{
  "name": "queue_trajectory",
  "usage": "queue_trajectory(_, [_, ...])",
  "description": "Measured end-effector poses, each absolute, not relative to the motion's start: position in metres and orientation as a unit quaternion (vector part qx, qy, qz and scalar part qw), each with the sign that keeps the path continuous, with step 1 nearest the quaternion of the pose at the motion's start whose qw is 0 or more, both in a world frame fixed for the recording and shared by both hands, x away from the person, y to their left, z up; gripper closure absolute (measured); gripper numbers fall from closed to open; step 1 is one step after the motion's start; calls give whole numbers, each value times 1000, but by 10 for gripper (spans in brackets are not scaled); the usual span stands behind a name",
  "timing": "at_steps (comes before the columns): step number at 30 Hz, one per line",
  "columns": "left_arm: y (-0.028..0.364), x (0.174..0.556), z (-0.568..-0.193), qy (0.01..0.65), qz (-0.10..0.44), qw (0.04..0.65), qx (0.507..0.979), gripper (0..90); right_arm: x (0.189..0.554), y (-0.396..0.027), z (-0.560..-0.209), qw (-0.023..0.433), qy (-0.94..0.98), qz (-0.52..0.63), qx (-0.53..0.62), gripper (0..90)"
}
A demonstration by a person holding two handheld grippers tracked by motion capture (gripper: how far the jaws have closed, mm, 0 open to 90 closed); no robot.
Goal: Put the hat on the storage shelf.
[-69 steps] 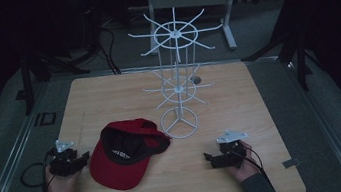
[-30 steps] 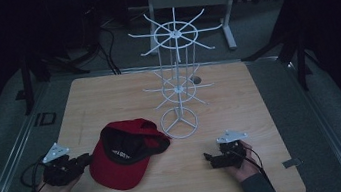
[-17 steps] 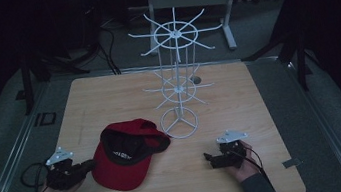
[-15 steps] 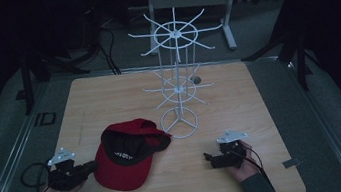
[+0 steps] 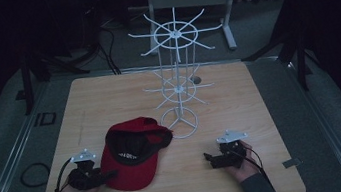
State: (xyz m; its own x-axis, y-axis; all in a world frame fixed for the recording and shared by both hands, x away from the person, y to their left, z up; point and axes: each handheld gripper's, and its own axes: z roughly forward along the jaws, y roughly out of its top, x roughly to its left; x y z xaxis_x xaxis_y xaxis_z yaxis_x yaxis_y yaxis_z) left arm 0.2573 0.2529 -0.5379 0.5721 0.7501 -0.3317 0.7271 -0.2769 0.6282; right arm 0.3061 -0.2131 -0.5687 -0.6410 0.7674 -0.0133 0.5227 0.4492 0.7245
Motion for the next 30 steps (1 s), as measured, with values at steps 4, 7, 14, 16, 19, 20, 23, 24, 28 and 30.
queue_trajectory(4, [251,260,-542,456,-4,386,802,678,306,-213,-569,172,834,355,387,163])
queue_trajectory(7, [248,264,-547,449,-26,383,807,665,306,-213,-569,173,834,354,387,163])
queue_trajectory(14, [240,271,-552,436,-55,375,816,642,306,-213,-569,172,834,355,387,163])
queue_trajectory(16, [237,274,-554,430,-75,374,818,644,306,-213,-569,173,834,355,387,163])
queue_trajectory(19, [235,275,-555,423,-94,376,819,662,306,-213,-569,173,834,354,387,163])
queue_trajectory(20, [234,275,-555,419,-100,379,819,696,306,-213,-569,173,834,354,387,163])
queue_trajectory(23, [233,273,-554,415,-107,388,816,726,306,-213,-569,173,834,355,387,163])
queue_trajectory(24, [234,273,-554,414,-110,390,815,741,306,-213,-569,173,834,354,387,164])
queue_trajectory(28, [233,269,-551,411,-99,399,814,782,306,-213,-569,173,834,355,387,163])
queue_trajectory(30, [233,267,-550,411,-93,405,811,800,306,-213,-569,173,834,355,387,163])
